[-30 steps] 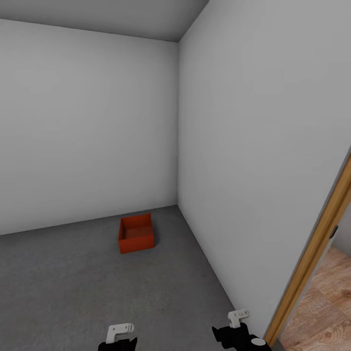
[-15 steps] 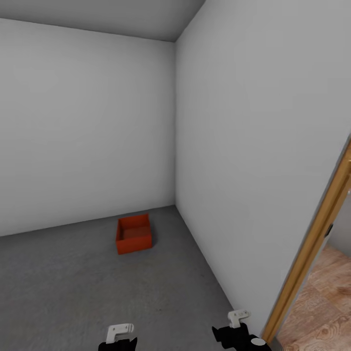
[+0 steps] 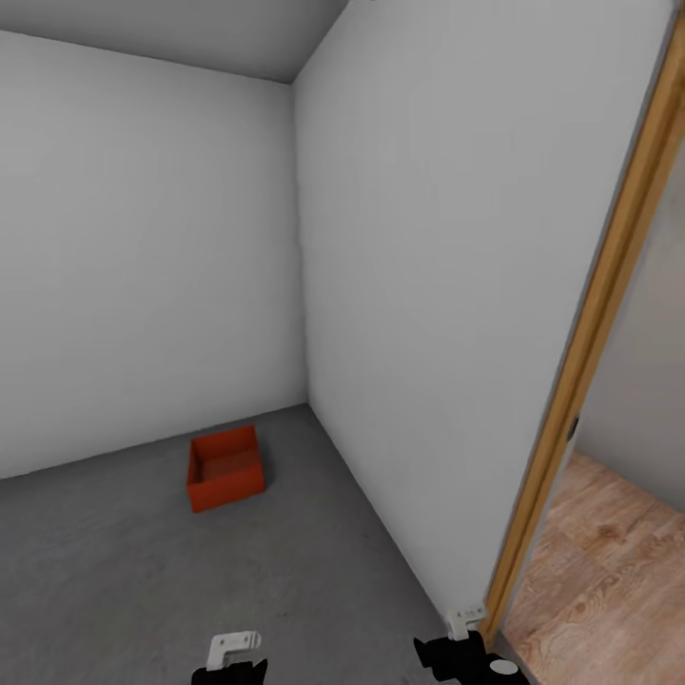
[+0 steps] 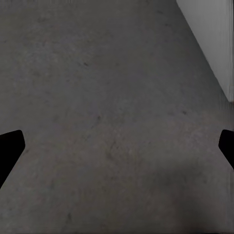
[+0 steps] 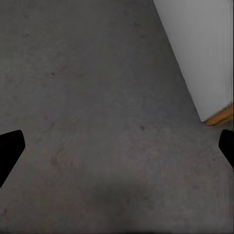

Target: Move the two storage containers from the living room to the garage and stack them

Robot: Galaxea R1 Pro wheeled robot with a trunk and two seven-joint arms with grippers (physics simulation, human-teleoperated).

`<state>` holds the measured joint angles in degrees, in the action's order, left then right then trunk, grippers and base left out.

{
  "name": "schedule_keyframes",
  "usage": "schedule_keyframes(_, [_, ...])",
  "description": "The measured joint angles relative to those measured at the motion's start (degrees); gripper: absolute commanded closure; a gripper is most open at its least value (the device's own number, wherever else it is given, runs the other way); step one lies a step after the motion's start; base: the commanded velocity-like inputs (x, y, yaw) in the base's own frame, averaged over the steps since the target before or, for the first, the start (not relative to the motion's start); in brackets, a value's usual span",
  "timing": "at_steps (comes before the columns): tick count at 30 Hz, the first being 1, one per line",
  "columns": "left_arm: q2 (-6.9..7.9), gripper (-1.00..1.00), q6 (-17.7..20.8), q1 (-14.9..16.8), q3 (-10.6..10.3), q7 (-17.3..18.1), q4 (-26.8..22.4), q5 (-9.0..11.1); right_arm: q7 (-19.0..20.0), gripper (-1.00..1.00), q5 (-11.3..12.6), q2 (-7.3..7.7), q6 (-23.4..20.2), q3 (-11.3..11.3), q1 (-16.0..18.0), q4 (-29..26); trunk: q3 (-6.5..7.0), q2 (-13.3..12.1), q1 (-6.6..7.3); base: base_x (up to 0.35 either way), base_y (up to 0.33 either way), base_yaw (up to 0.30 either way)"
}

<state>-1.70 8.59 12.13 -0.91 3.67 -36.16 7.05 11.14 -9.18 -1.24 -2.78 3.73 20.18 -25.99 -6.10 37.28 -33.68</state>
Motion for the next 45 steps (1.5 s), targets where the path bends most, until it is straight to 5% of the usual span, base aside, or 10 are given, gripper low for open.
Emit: schedule_keyframes(45, [0.19,-1.00,0.0,0.0,0.0,0.2,0.1,0.1,0.0,-1.00,0.0,-0.02,0.0,0.0,0.0,0.0,0.03,0.0,0.02,0.021,0.000,-0.300])
